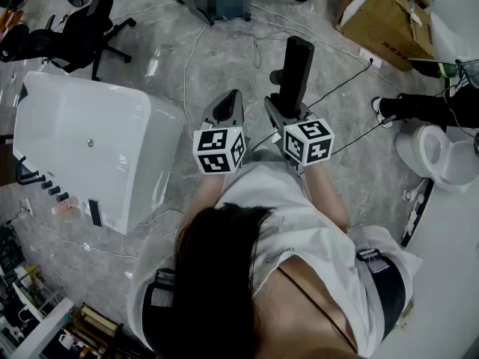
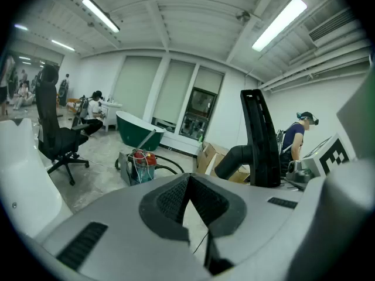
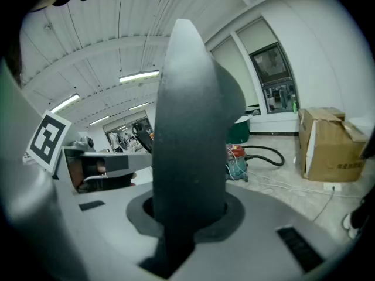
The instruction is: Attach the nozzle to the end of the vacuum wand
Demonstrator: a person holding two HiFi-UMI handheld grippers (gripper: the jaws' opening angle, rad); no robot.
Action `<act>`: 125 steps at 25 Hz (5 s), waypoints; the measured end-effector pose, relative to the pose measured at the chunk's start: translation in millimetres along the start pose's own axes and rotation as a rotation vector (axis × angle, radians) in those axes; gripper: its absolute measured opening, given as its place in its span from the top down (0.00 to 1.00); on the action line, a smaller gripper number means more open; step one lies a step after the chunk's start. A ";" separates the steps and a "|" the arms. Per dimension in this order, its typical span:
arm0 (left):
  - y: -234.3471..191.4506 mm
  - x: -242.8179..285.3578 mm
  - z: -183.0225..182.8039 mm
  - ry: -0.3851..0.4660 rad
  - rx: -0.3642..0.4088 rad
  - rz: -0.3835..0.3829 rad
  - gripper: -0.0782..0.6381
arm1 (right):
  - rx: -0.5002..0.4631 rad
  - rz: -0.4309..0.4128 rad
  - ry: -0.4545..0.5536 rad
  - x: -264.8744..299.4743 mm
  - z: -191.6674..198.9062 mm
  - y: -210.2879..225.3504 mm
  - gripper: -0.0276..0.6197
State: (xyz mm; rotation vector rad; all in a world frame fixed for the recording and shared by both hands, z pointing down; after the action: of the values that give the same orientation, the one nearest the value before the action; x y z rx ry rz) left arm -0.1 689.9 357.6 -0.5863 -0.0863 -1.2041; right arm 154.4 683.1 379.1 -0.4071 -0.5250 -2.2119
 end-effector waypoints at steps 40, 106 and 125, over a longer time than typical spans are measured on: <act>-25.9 74.9 -18.2 -0.032 -0.007 -0.015 0.89 | 0.020 -0.029 0.000 53.6 -26.5 43.8 0.85; -142.6 371.0 -213.4 -0.028 0.026 -0.003 0.89 | 0.090 -0.017 -0.030 310.3 -207.6 230.9 0.85; -156.7 445.9 -243.2 -0.047 -0.012 -0.151 0.89 | 0.074 -0.152 -0.076 379.5 -253.6 310.2 0.85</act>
State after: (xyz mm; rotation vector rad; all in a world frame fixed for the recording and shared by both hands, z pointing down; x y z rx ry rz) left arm -32.0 159.5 373.9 -0.6267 -0.1654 -1.3378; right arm 130.0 132.3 404.2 -0.4262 -0.6970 -2.3211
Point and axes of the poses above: the fingertips, and each gripper's own axes: x forward along the fingers, y to its right, z out of its underside, the point moved 7 cm from there along -x, backward along the fingers, and after that the axes turned 5 degrees about -x, right-handed, at the moved point
